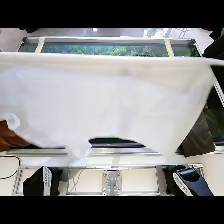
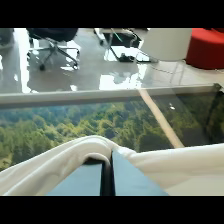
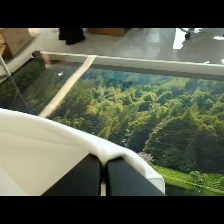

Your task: Fold the shirts.

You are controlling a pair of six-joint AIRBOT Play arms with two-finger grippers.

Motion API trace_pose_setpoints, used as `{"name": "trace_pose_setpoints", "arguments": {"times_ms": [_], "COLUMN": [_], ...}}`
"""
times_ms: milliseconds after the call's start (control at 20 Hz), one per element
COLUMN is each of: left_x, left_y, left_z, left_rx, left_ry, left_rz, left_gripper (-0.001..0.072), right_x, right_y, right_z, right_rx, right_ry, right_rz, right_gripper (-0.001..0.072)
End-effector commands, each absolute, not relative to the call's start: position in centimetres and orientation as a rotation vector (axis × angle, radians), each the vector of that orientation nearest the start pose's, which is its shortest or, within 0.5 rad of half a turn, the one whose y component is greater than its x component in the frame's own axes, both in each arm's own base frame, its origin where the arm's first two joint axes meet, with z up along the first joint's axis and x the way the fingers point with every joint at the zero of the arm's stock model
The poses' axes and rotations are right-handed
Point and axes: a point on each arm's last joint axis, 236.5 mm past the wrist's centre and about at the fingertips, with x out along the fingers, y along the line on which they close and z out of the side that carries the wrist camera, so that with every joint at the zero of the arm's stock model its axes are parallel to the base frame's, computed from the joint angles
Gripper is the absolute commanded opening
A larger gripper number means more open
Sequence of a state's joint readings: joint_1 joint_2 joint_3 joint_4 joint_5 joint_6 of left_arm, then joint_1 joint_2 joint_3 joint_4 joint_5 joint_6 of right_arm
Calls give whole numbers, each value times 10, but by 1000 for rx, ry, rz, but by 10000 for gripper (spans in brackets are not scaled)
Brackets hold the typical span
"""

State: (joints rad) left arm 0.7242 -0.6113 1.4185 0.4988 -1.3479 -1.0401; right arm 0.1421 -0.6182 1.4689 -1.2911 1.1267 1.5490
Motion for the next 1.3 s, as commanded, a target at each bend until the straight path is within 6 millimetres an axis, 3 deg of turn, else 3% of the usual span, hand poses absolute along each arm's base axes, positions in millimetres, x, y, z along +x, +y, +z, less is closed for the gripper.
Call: {"name": "trace_pose_setpoints", "arguments": {"times_ms": [0, 50, 150, 300, 400, 500, 600, 650, 700, 750, 800, 950, 1050, 1150, 1250], "left_x": [311, 336, 392, 491, 540, 575, 594, 598, 600, 601, 601, 575, 529, 468, 401], "left_y": [-22, -20, -34, -51, -52, -39, -33, -32, -31, -29, -21, 21, 52, 79, 94], "left_z": [350, 315, 231, 115, 64, 31, 18, 20, 26, 38, 57, 139, 181, 189, 160], "left_rx": [-253, -274, -254, -165, -181, -227, -264, -304, -351, -397, -444, -497, -443, -407, -478], "left_ry": [366, 478, 697, 802, 775, 731, 699, 685, 667, 644, 607, 502, 517, 601, 705], "left_rz": [-447, -477, -521, -429, -343, -243, -204, -197, -194, -192, -184, -180, -193, -171, -119], "left_gripper": [6, 6, 7, 8, 7, 8, 13, 48, 268, 605, 689, 691, 691, 690, 690], "right_x": [337, 366, 413, 463, 496, 531, 570, 585, 598, 604, 607, 584, 544, 496, 454], "right_y": [86, 91, 98, 96, 87, 82, 84, 84, 84, 84, 79, 32, -22, -69, -91], "right_z": [326, 292, 216, 92, 33, 4, 4, 14, 29, 44, 61, 103, 126, 143, 143], "right_rx": [29, 30, 17, 24, 73, 150, 240, 280, 324, 343, 333, 224, 175, 171, 171], "right_ry": [471, 566, 755, 1013, 1058, 993, 845, 770, 691, 654, 639, 722, 816, 893, 950], "right_rz": [291, 292, 287, 253, 212, 183, 160, 149, 139, 142, 146, 114, 32, -48, -79], "right_gripper": [5, 5, 5, 5, 6, 7, 10, 73, 329, 549, 554, 546, 546, 546, 546]}}
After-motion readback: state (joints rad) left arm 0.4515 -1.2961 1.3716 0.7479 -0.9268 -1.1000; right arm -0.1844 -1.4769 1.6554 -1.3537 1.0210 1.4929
